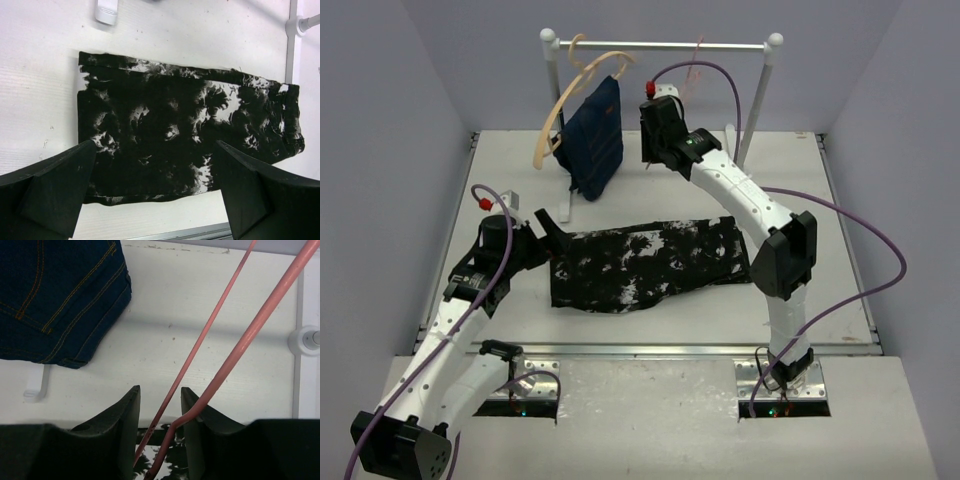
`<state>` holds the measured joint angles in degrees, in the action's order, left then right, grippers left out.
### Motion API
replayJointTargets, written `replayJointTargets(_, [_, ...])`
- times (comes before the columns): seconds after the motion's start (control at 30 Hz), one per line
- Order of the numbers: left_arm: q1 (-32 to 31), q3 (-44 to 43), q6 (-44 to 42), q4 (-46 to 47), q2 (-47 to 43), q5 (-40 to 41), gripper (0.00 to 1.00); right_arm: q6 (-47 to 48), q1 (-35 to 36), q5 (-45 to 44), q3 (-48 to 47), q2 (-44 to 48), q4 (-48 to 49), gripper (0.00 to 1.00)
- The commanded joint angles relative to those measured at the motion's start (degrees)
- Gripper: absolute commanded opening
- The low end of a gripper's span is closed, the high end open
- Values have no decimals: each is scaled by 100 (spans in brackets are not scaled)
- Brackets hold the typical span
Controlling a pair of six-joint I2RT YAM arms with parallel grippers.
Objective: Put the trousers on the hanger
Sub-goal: Pick up the hanger from the clothesline.
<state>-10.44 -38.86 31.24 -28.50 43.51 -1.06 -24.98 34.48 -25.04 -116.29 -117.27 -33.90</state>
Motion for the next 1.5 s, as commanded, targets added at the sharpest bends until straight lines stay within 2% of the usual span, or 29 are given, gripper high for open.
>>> replayJointTargets(0.0, [7,11,-101,240,-43,-79,100,233,-117,141,217,322,344,0])
replayJointTargets(0.13, [7,28,-97,254,21,-135,100,553,-162,325,443,528,428,0])
replayJointTargets(0.23, [7,28,-89,249,41,-154,100,620,-276,793,500,519,334,0])
replayJointTargets(0.3, [7,28,-86,249,44,-166,100,621,-417,1143,455,398,127,4])
replayJointTargets(0.33, [7,28,-92,250,42,-166,100,603,-452,1188,415,330,8,12])
replayJointTargets(0.37, [7,28,-92,255,37,-166,100,583,-488,1168,385,243,-151,29])
replayJointTargets(0.4, [7,28,-95,260,45,-166,100,564,-504,1148,390,201,-225,41])
replayJointTargets(0.47, [7,28,-101,266,77,-166,100,522,-507,1109,441,183,-243,59])
replayJointTargets(0.53, [7,27,-102,266,107,-169,100,486,-513,1050,383,160,-261,68])
replayJointTargets(0.63, [7,28,-110,271,106,-188,100,354,-513,927,86,77,-463,99])
replayJointTargets(0.83, [7,45,-125,301,95,-220,100,123,-515,246,-375,44,-711,99])
replayJointTargets(0.93, [7,56,-127,312,77,-256,100,69,-521,-374,-362,130,-769,99])
replayJointTargets(1.03, [7,80,-127,354,61,-280,100,-23,-582,-546,-324,178,-767,97])
replayJointTargets(1.2, [7,98,-127,372,70,-324,100,-94,-663,-573,-374,-7,-811,77])
replayJointTargets(1.23, [7,98,-129,374,68,-324,100,-98,-671,-571,-350,-3,-810,76])
replayJointTargets(1.33, [6,107,-136,398,55,-342,100,-140,-684,-569,-248,47,-810,61])
replayJointTargets(1.37, [-2,107,-136,398,69,-342,100,-155,-721,-548,-204,54,-803,60])
replayJointTargets(1.47, [6,107,-145,398,79,-377,100,-180,-824,-491,-67,151,-813,46])
